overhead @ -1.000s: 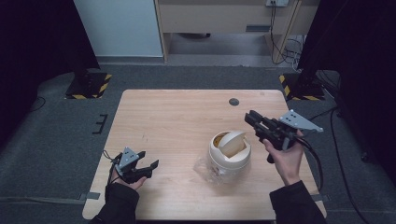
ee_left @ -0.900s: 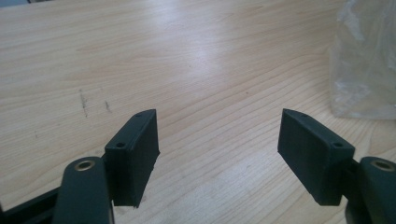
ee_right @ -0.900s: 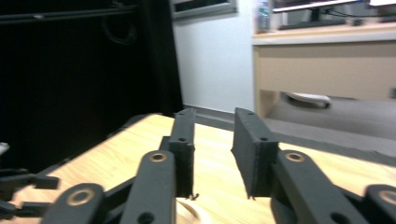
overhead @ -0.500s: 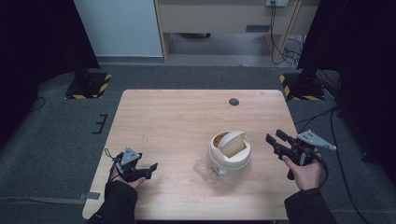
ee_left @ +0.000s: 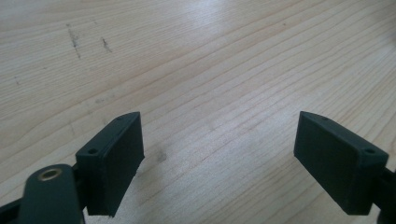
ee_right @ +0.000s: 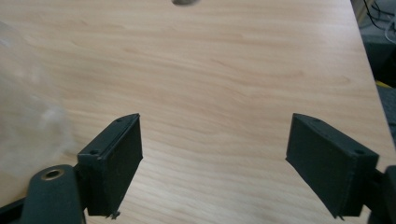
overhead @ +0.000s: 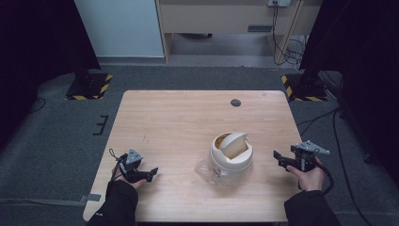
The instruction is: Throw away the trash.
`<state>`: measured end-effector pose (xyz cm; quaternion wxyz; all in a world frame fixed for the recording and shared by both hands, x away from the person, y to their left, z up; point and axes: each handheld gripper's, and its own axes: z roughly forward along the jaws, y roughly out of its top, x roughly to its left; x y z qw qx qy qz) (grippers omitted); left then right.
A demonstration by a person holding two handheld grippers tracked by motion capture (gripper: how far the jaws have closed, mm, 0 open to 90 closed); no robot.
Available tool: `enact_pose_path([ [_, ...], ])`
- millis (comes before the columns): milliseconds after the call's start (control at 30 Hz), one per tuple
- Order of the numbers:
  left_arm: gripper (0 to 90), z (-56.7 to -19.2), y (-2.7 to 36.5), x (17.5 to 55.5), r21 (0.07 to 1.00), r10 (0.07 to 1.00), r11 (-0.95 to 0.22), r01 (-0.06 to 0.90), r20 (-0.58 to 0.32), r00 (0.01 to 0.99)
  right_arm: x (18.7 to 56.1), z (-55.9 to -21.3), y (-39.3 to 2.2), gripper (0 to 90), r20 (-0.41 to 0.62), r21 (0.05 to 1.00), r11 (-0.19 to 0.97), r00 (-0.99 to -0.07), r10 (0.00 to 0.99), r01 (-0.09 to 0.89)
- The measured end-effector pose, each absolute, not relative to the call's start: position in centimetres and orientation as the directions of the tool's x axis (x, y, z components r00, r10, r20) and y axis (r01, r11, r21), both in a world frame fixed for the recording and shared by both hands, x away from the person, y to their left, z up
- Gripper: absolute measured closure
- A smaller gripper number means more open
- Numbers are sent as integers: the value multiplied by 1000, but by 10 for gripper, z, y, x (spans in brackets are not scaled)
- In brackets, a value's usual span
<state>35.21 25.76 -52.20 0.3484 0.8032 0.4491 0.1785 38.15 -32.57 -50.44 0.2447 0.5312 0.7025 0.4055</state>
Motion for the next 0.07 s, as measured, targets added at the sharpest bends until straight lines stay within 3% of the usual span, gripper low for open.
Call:
enact_pose_path([
  [67,145,-524,258,353,711,846,-360,604,-24,532,383,-509,-330,155,87,816,108,-306,948,567],
])
